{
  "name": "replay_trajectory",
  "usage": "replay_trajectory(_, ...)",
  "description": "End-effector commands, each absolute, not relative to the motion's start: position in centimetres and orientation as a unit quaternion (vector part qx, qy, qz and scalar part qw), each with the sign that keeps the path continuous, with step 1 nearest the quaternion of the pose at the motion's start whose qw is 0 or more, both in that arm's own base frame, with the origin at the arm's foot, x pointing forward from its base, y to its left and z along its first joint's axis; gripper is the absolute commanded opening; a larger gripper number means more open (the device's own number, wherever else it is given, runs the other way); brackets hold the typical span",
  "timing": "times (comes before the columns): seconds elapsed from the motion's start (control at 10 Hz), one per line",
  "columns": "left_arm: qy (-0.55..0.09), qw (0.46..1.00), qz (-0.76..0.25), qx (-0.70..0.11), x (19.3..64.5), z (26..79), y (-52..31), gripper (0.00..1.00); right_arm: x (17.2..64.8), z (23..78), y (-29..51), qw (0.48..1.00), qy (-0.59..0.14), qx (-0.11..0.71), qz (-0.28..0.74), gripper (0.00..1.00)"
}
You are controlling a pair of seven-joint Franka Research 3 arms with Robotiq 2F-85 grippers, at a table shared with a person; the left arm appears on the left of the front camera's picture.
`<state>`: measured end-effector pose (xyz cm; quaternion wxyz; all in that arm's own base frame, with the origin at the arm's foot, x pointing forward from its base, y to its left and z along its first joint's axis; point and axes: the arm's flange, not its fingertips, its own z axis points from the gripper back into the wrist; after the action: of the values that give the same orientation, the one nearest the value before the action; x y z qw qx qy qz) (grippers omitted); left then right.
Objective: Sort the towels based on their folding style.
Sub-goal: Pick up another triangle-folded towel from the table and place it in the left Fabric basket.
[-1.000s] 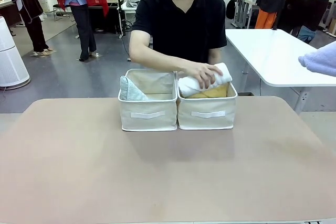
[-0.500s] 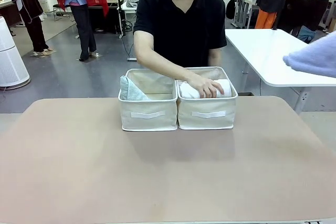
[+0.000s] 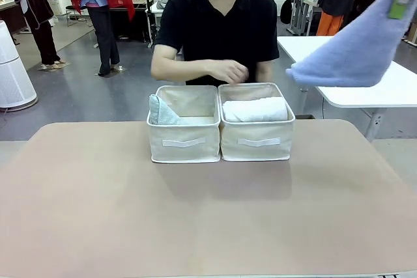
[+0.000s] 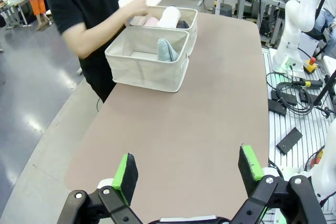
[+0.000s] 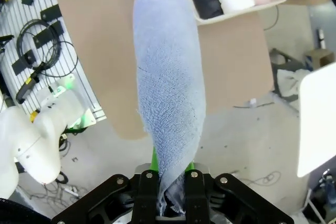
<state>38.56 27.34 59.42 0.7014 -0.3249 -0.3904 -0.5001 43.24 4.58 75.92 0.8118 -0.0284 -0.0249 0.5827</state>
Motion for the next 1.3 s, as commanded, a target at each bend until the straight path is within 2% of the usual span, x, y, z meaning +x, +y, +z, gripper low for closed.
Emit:
replay_trajectory(0.0,-0.395,0.695,-0.506,-0.323,38.3,59.4,27.5,1.00,43.0,77.2,2.6,0.830,-0.017,-0.057,0.555,0.17)
replay_trajectory(0.1,-0.395,0.695,-0.506,-0.323,38.3,59.4,27.5,1.00,43.2,75.9,4.6,0.812,-0.025,-0.028,0.583,0.17)
replay_trajectory(0.7,-0.395,0.695,-0.506,-0.323,38.3,59.4,27.5,1.00,43.7,76.1,4.5,0.814,-0.021,-0.037,0.579,0.17)
replay_trajectory(0.9,-0.395,0.695,-0.506,-0.323,38.3,59.4,27.5,1.00,47.1,77.0,12.1,0.804,-0.023,-0.028,0.594,0.17)
replay_trajectory(1.2,-0.395,0.695,-0.506,-0.323,38.3,59.4,27.5,1.00,52.6,78.7,20.3,0.818,-0.043,-0.051,0.571,0.17)
